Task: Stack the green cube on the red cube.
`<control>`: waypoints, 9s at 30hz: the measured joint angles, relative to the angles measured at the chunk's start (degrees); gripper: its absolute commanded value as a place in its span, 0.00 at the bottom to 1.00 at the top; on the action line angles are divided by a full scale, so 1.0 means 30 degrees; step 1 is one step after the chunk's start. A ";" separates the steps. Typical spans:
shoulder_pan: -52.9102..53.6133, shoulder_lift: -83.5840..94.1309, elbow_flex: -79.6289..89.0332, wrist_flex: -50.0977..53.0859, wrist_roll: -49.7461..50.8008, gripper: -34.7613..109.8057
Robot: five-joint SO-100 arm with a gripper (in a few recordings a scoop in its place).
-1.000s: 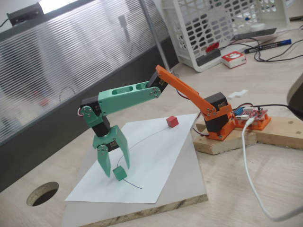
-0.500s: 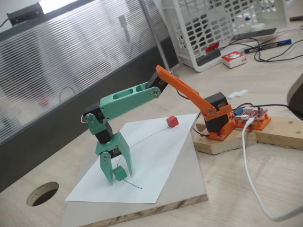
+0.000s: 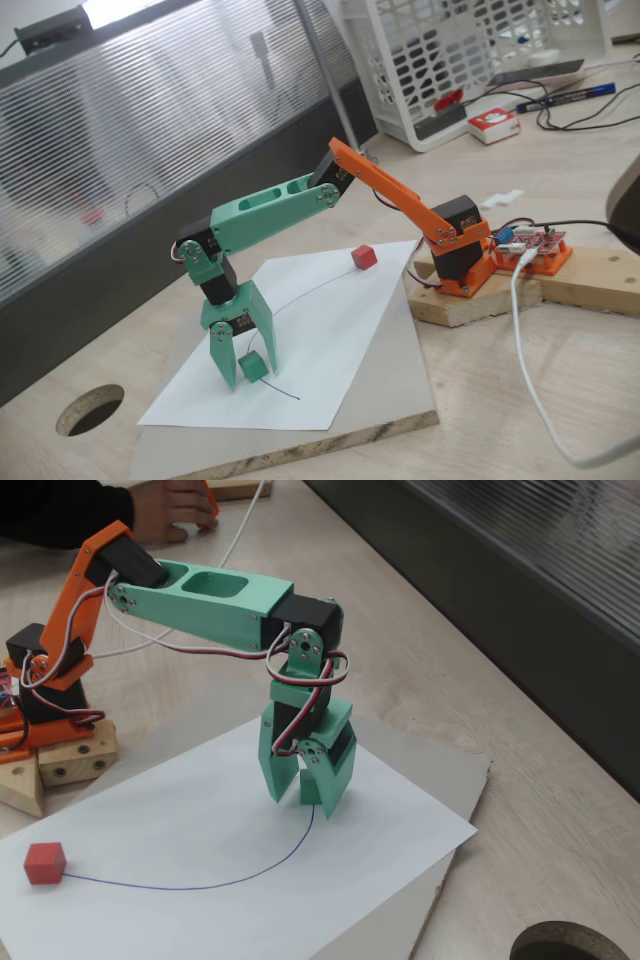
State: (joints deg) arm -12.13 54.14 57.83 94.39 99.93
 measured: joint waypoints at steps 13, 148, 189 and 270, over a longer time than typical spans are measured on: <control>0.0000 0.0000 0.0000 0.0059 0.0000 0.53; 0.7793 0.1465 0.0000 -0.2871 -0.0088 0.26; 1.0283 0.5947 0.5742 -0.3018 -0.0088 0.26; 1.6670 1.0371 0.9668 -0.2871 -0.0088 0.26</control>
State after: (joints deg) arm 37.88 85.25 86.84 85.78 99.67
